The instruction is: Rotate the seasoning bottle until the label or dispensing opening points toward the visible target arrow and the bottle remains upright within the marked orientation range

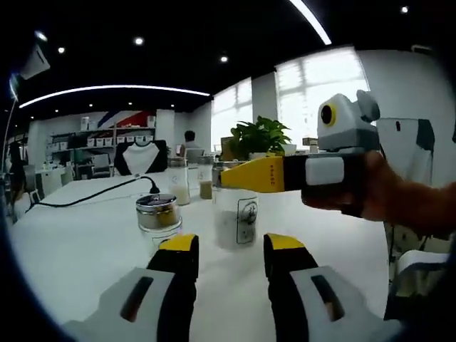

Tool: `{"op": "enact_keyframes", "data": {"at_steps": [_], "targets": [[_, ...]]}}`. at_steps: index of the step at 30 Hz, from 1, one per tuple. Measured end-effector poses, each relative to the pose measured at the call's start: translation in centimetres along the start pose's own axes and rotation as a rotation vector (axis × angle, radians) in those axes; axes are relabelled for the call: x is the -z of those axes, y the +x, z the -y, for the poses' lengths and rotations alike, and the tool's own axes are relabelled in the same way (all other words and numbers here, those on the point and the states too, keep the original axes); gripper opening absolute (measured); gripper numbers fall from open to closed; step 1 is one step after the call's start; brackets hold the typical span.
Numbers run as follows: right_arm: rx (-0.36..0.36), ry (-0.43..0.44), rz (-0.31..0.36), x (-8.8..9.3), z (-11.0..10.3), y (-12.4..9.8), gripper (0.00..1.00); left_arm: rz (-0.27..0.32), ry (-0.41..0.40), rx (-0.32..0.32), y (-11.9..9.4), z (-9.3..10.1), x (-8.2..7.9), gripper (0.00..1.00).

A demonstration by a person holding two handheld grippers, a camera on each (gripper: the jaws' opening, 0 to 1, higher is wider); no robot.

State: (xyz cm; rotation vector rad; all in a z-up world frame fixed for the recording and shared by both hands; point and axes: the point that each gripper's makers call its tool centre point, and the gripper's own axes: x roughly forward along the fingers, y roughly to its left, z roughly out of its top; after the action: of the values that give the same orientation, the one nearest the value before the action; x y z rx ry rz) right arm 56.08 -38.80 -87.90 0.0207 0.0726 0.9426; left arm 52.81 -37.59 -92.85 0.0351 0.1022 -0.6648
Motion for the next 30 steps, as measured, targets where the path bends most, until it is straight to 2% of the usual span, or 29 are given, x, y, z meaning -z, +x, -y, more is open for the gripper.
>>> {"op": "enact_keyframes", "data": {"at_steps": [2, 5, 12, 15, 27, 30], "targets": [[-0.016, 0.009, -0.008, 0.4, 0.5, 0.4, 0.28, -0.01, -0.009, 0.002, -0.3, 0.0, 0.1, 0.44], [-0.016, -0.021, -0.027, 1.0, 1.0, 0.9, 0.28, -0.021, 0.026, -0.01, -1.2, 0.0, 0.2, 0.47], [-0.036, -0.056, -0.053, 1.6, 2.1, 2.0, 0.28, -0.022, 0.042, -0.04, -2.6, -1.2, 0.3, 0.54], [-0.058, -0.045, -0.062, 1.9, 2.3, 2.2, 0.28, -0.022, 0.043, -0.052, -2.8, -1.8, 0.5, 0.63], [-0.098, -0.059, -0.09, 2.7, 2.8, 2.3, 0.28, -0.043, 0.043, -0.072, -2.5, -3.1, 1.4, 0.81], [-0.12, -0.037, -0.088, 2.9, 2.8, 2.2, 0.28, -0.037, 0.026, -0.047, -2.4, -3.0, 1.3, 0.84]]}}
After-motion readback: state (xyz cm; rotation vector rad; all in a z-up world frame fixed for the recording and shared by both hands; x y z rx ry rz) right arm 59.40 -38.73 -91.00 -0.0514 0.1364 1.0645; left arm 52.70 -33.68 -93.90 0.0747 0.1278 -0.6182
